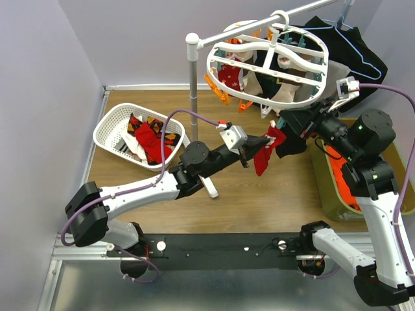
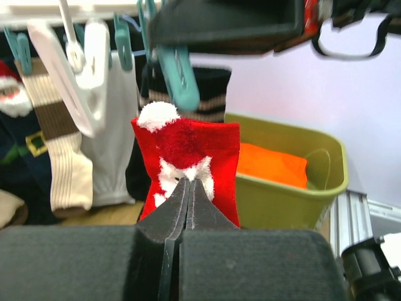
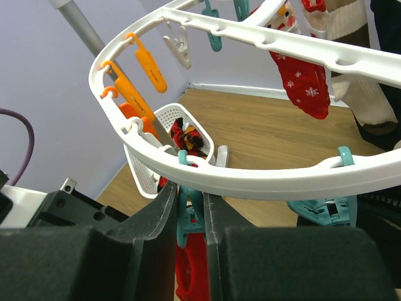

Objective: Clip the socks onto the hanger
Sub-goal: Clamp the sock onto the hanger.

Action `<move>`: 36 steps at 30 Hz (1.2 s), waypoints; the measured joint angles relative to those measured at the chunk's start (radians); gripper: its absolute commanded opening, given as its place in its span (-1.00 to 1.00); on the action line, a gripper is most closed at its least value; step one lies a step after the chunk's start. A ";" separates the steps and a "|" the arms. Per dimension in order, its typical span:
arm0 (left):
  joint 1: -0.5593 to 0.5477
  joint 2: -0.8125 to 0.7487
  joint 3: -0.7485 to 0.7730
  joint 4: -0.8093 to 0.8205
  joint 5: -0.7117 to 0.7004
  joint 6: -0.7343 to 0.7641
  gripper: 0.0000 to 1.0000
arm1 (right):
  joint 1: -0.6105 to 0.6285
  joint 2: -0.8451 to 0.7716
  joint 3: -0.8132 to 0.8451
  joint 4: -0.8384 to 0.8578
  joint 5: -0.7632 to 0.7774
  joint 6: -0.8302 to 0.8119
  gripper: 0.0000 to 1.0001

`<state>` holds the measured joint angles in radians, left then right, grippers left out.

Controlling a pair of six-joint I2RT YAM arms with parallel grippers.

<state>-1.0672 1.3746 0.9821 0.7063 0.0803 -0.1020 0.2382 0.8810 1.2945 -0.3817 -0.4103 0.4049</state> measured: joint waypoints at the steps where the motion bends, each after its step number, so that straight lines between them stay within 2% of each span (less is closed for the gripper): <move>1: 0.000 0.004 0.005 0.007 0.001 0.002 -1.00 | 0.000 0.000 -0.002 0.000 0.000 0.000 -0.65; 36: 0.000 0.059 0.062 0.055 0.008 0.040 -1.00 | 0.000 -0.001 -0.008 -0.001 -0.002 -0.002 -0.65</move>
<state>-1.0672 1.4334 1.0443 0.7616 0.0887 -0.0616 0.2382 0.8803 1.2869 -0.3828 -0.4126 0.4026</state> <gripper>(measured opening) 0.008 0.255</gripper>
